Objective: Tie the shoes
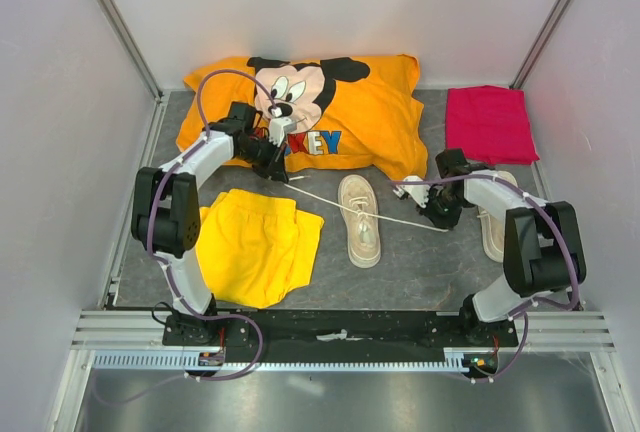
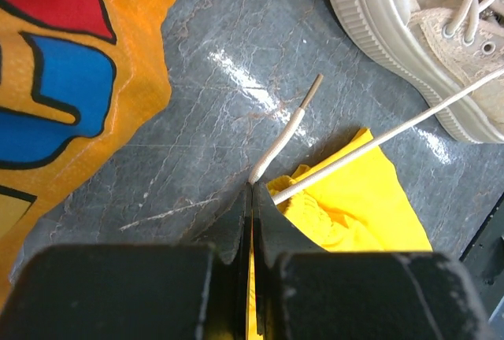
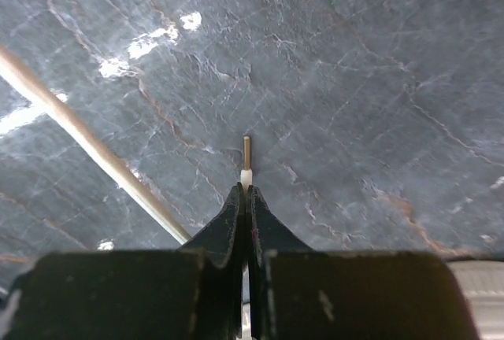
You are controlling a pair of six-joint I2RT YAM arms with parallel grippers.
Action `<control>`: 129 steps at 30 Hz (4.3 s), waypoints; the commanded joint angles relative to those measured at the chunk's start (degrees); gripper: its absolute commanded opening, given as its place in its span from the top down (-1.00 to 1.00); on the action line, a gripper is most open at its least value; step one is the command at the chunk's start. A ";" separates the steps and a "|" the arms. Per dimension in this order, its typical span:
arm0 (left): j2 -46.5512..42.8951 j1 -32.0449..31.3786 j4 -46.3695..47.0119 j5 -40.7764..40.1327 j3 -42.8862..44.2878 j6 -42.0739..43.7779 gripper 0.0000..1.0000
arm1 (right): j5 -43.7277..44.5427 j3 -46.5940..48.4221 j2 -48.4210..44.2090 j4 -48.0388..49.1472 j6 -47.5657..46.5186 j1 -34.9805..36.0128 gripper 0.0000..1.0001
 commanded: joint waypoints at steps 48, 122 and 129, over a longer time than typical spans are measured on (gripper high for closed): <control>-3.27 -19.63 10.83 10.19 -6.29 46.15 0.28 | -23.89 -0.19 -19.93 11.12 10.92 0.01 -0.96; -9.15 -22.53 30.25 16.77 -12.62 16.97 0.97 | -18.09 -10.03 -20.28 8.30 13.83 6.69 -0.54; -7.84 -22.62 35.45 18.18 -11.92 5.72 0.97 | -14.92 -11.27 -15.01 12.25 15.22 6.60 -0.39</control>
